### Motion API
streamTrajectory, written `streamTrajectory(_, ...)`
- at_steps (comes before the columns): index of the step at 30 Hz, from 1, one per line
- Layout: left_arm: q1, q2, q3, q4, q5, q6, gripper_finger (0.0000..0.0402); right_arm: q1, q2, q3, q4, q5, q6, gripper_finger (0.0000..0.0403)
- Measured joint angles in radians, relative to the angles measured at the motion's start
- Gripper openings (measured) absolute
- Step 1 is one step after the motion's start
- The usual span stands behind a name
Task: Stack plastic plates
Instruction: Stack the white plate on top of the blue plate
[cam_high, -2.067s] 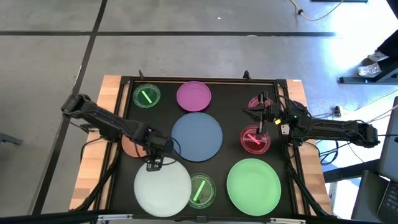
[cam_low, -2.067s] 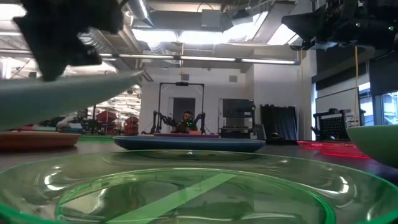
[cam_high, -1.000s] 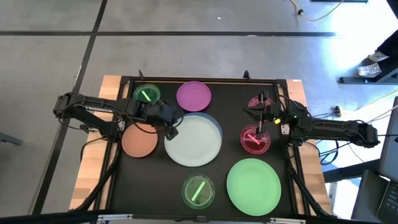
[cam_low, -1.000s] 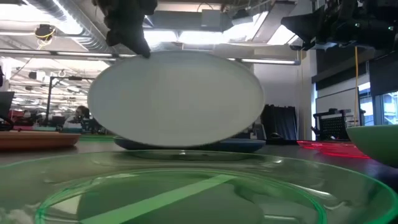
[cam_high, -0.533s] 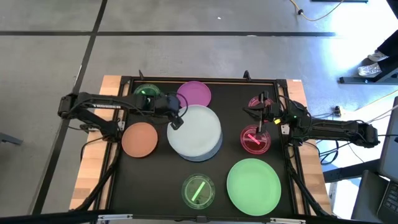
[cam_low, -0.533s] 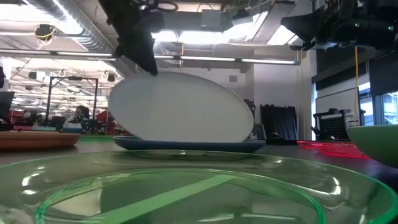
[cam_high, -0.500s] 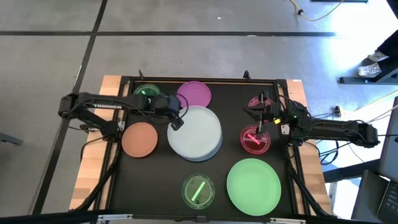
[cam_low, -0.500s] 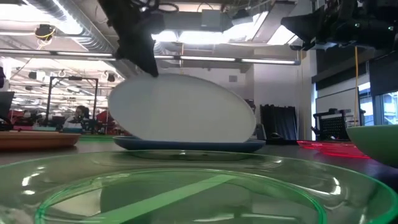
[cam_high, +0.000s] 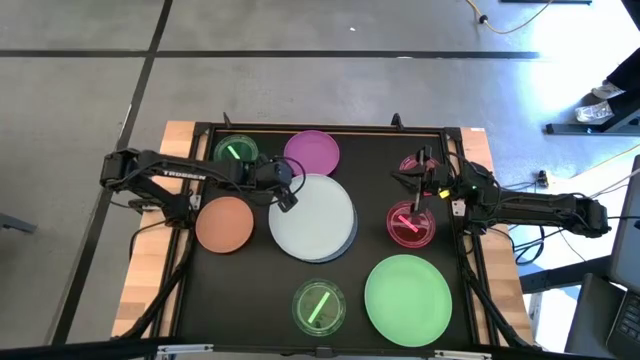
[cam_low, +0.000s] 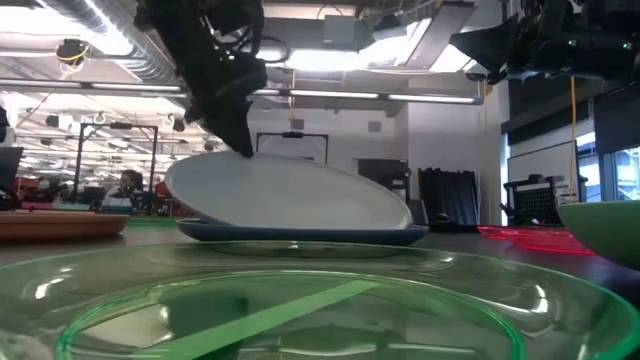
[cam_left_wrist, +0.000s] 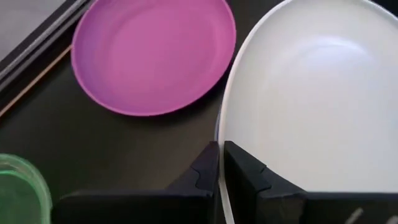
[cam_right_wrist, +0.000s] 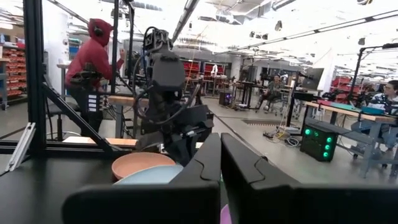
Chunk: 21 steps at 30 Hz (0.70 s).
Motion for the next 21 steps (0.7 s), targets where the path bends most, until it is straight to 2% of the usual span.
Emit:
streamTrajectory(11,0.0,0.0,-0.164,0.234,0.002,0.012,0.0016,0.0,0.0,0.0,0.0,0.001,-0.016,0.0003)
streamTrajectory(21,0.0,0.0,-0.275,0.382,-0.004,0.012,0.0016,0.0,0.0,0.0,0.0,0.001,-0.023,0.0003)
